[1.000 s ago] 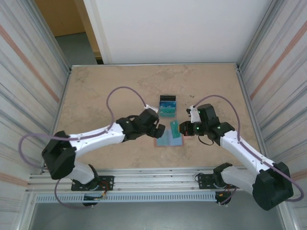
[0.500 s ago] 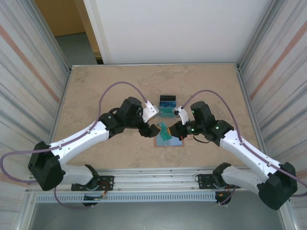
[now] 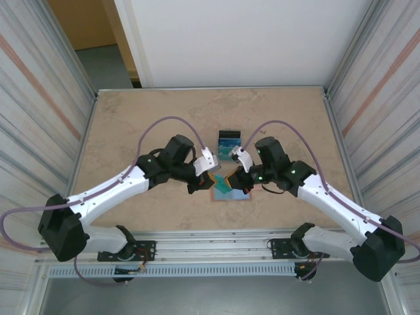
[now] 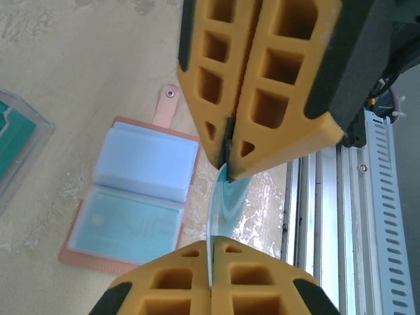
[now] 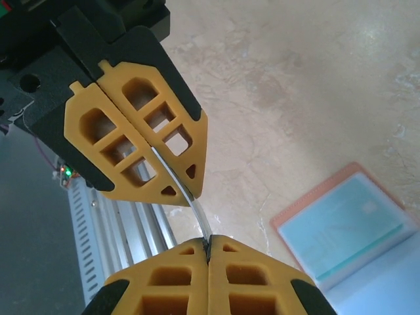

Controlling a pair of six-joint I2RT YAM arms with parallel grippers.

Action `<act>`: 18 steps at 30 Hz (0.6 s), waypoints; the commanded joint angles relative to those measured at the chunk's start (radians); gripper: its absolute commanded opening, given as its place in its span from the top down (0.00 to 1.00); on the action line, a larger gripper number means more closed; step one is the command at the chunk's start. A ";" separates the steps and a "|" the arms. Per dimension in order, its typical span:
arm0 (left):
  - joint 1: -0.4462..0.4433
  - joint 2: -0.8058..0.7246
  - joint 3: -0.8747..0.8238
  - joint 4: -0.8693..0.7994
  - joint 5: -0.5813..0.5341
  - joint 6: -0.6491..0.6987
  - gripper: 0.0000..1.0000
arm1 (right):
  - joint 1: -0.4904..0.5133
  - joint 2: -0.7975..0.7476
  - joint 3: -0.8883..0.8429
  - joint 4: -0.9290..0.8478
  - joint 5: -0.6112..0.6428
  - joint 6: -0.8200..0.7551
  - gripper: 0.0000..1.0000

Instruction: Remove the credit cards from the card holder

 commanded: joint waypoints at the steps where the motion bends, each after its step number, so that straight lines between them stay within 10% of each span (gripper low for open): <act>1: 0.003 -0.058 -0.024 0.060 0.008 -0.025 1.00 | -0.009 -0.036 0.010 0.036 0.049 0.021 0.64; 18: 0.007 -0.403 -0.347 0.565 -0.149 -0.484 1.00 | -0.126 -0.229 -0.302 0.602 -0.125 0.371 0.32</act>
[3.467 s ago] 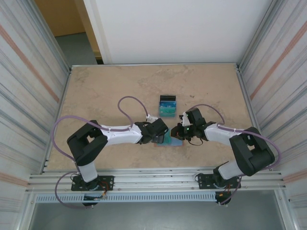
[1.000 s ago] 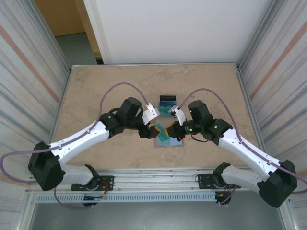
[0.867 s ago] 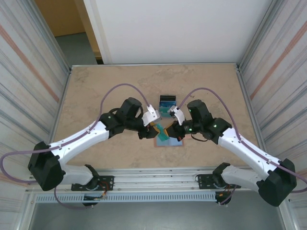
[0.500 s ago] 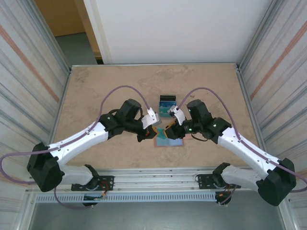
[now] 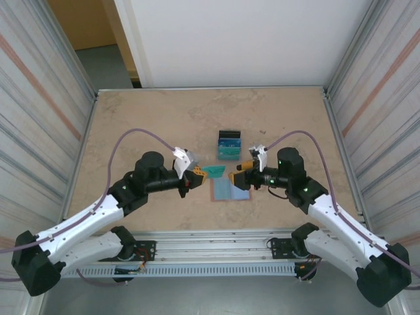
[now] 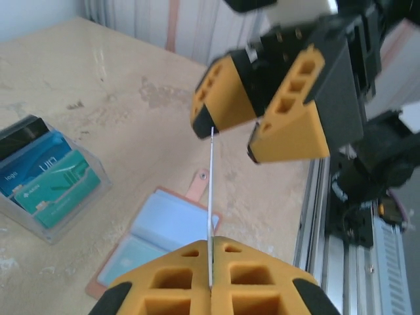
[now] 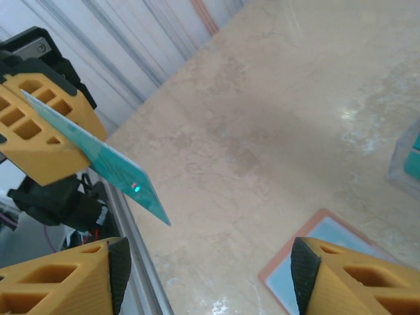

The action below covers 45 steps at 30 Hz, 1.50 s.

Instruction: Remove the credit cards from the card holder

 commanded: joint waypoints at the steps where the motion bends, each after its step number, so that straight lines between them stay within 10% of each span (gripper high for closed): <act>1: 0.005 -0.024 -0.029 0.146 0.004 -0.131 1.00 | 0.011 0.003 -0.019 0.202 -0.075 0.096 0.31; 19: 0.005 -0.020 -0.048 0.218 0.134 -0.175 1.00 | 0.117 0.134 0.092 0.319 -0.189 0.078 0.44; 24: 0.005 -0.024 -0.055 0.217 0.133 -0.171 1.00 | 0.115 0.121 0.099 0.298 -0.179 0.058 0.76; 30: 0.005 -0.024 -0.049 0.194 0.131 -0.163 1.00 | 0.117 0.089 0.102 0.264 -0.171 0.041 0.89; 45: 0.007 -0.057 -0.018 0.119 0.117 -0.120 0.61 | 0.132 0.025 0.155 -0.009 -0.071 -0.087 1.00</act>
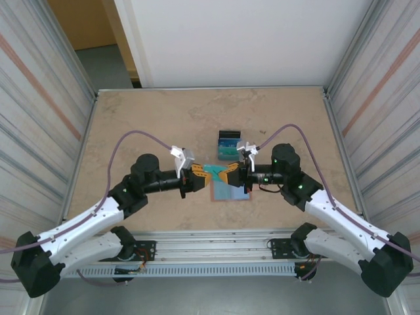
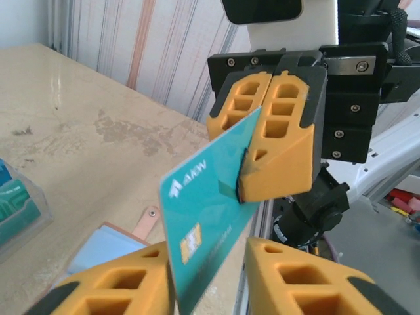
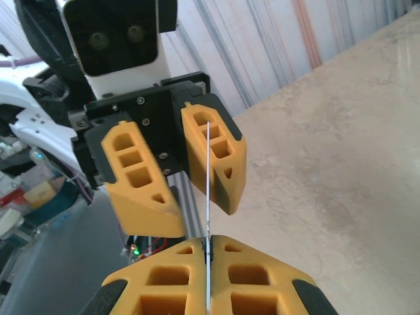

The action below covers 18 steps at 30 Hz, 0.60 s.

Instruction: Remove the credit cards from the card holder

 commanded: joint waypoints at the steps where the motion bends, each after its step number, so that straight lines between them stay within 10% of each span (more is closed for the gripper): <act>1: 0.002 -0.042 0.036 -0.047 -0.004 0.042 0.58 | 0.004 -0.022 0.044 -0.101 0.038 -0.062 1.00; 18: 0.002 0.025 0.309 -0.550 0.026 0.368 0.45 | 0.032 -0.021 0.145 -0.406 0.015 -0.232 1.00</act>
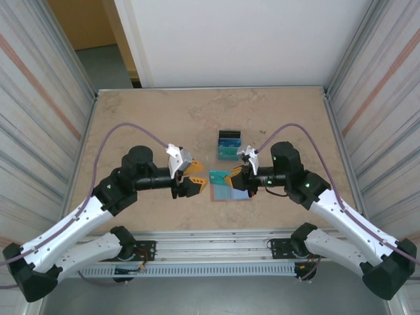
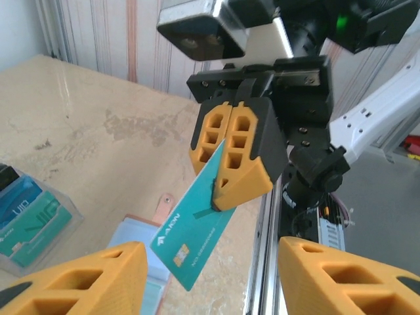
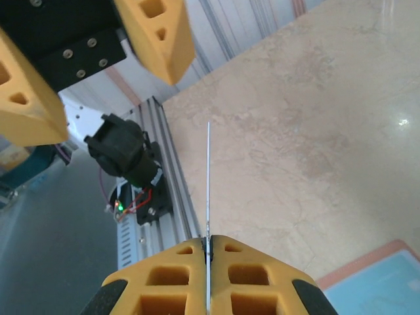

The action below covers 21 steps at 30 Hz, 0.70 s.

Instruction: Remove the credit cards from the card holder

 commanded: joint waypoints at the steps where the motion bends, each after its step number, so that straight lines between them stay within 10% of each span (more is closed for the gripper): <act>1: 0.002 0.057 0.067 -0.143 0.038 0.127 0.46 | 0.026 -0.001 0.049 -0.074 -0.029 -0.067 1.00; 21: -0.067 0.245 0.208 -0.294 0.112 0.314 0.69 | 0.120 0.078 0.149 -0.206 -0.005 -0.194 1.00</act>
